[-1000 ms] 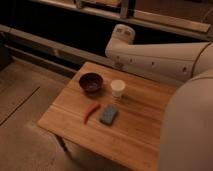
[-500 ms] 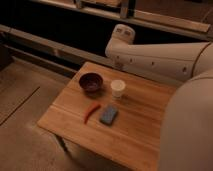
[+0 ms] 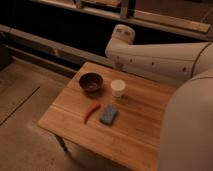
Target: Place the eraser in the ceramic cup
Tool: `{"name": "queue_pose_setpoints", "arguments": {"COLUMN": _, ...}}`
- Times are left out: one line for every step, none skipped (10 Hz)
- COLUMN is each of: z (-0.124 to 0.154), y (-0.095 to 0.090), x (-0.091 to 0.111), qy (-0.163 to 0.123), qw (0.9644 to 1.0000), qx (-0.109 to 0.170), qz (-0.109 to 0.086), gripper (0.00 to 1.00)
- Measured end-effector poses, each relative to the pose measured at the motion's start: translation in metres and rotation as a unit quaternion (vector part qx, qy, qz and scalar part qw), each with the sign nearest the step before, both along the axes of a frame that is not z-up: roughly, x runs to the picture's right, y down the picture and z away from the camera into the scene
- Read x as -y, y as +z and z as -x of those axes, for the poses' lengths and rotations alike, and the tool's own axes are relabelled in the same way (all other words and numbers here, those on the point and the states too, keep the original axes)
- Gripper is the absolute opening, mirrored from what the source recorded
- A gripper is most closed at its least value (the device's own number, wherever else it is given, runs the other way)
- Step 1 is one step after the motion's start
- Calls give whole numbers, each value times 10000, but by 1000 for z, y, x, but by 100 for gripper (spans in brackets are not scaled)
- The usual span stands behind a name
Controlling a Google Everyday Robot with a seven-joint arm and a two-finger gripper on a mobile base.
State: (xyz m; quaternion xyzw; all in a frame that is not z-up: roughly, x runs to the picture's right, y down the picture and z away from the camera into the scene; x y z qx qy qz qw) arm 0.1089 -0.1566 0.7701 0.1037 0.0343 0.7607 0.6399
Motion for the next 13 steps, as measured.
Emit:
{"name": "queue_pose_setpoints", "arguments": {"z": -6, "y": 21, "x": -40, "qy": 24, "qw": 9990, "qx": -111, "qz": 425, "gripper": 0}}
{"name": "queue_pose_setpoints", "arguments": {"z": -7, "y": 30, "x": -58, "qy": -21, "qw": 9980, "qx": -174, "qz": 612, "gripper": 0}}
{"name": "queue_pose_setpoints", "arguments": {"z": -6, "y": 35, "x": -67, "qy": -82, "qw": 9972, "qx": -209, "qz": 720, "gripper": 0}}
{"name": "queue_pose_setpoints", "arguments": {"z": -6, "y": 34, "x": -66, "qy": -85, "qw": 9973, "qx": -196, "qz": 707, "gripper": 0}}
{"name": "queue_pose_setpoints", "arguments": {"z": -7, "y": 34, "x": -66, "qy": -76, "qw": 9973, "qx": -209, "qz": 706, "gripper": 0}}
{"name": "queue_pose_setpoints", "arguments": {"z": -8, "y": 34, "x": -66, "qy": -76, "qw": 9972, "qx": -211, "qz": 708, "gripper": 0}}
{"name": "queue_pose_setpoints", "arguments": {"z": -7, "y": 34, "x": -66, "qy": -82, "qw": 9972, "qx": -208, "qz": 707, "gripper": 0}}
{"name": "queue_pose_setpoints", "arguments": {"z": -6, "y": 34, "x": -66, "qy": -86, "qw": 9972, "qx": -206, "qz": 708, "gripper": 0}}
{"name": "queue_pose_setpoints", "arguments": {"z": -6, "y": 34, "x": -66, "qy": -86, "qw": 9972, "qx": -206, "qz": 708, "gripper": 0}}
{"name": "queue_pose_setpoints", "arguments": {"z": -6, "y": 34, "x": -66, "qy": -86, "qw": 9972, "qx": -205, "qz": 707, "gripper": 0}}
{"name": "queue_pose_setpoints", "arguments": {"z": -6, "y": 34, "x": -66, "qy": -86, "qw": 9972, "qx": -205, "qz": 709, "gripper": 0}}
{"name": "queue_pose_setpoints", "arguments": {"z": -6, "y": 34, "x": -66, "qy": -85, "qw": 9972, "qx": -205, "qz": 708, "gripper": 0}}
{"name": "queue_pose_setpoints", "arguments": {"z": -6, "y": 34, "x": -66, "qy": -85, "qw": 9972, "qx": -205, "qz": 708, "gripper": 0}}
